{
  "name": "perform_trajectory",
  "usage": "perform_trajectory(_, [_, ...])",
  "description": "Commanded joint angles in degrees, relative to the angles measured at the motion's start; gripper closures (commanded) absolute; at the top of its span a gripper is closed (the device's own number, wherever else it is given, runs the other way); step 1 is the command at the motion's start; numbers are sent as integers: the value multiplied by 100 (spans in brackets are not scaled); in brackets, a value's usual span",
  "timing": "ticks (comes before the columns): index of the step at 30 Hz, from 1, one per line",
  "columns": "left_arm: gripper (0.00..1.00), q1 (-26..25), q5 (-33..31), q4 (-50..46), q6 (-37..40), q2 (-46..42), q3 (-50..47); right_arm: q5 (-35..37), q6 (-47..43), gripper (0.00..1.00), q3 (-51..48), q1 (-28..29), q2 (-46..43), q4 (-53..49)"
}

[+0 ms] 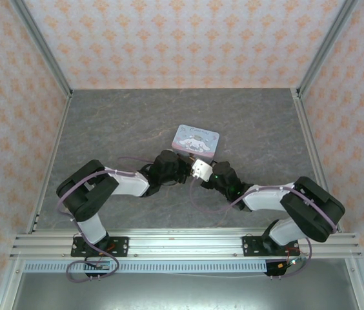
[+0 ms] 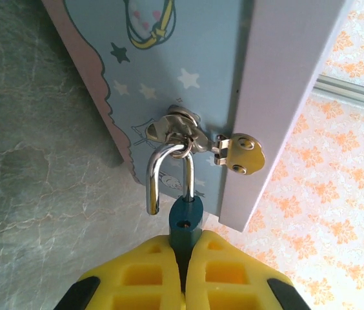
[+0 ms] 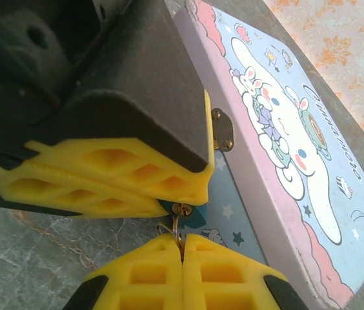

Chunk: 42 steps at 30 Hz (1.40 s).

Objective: Unlock the padlock with the key

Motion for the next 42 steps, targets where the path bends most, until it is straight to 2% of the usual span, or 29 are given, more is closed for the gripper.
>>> perform_trajectory(1, [100, -81, 106, -76, 25, -267, -86, -179, 504, 100, 42, -85, -305, 172])
perform_trajectory(8, [100, -85, 97, -168, 80, -241, -44, -259, 805, 100, 159, -85, -258, -40])
perform_trajectory(12, [100, -84, 55, -210, 123, -194, -58, -374, 1332, 100, 253, -85, -253, -368])
perform_trajectory(17, [100, -88, 82, -238, 167, -33, 2, -598, 2120, 100, 73, -85, 54, -65])
perform_trajectory(22, [100, -111, 110, -219, 185, 199, 116, -572, 2329, 100, -74, -85, 641, 418])
perform_trajectory(29, [85, -116, 17, -273, 253, 404, 119, -567, 2585, 100, -154, -85, 1033, 808])
perform_trajectory(33, [66, -75, 13, -346, 333, 367, 18, -756, 2844, 100, -206, -94, 1019, 864])
perform_trajectory(38, [38, 72, -16, -229, 431, -79, -357, -1203, 3327, 100, -100, -103, 848, 385])
perform_trajectory(42, [26, 221, 14, -727, 722, -546, -365, -1176, 3653, 100, -79, -144, 538, -76])
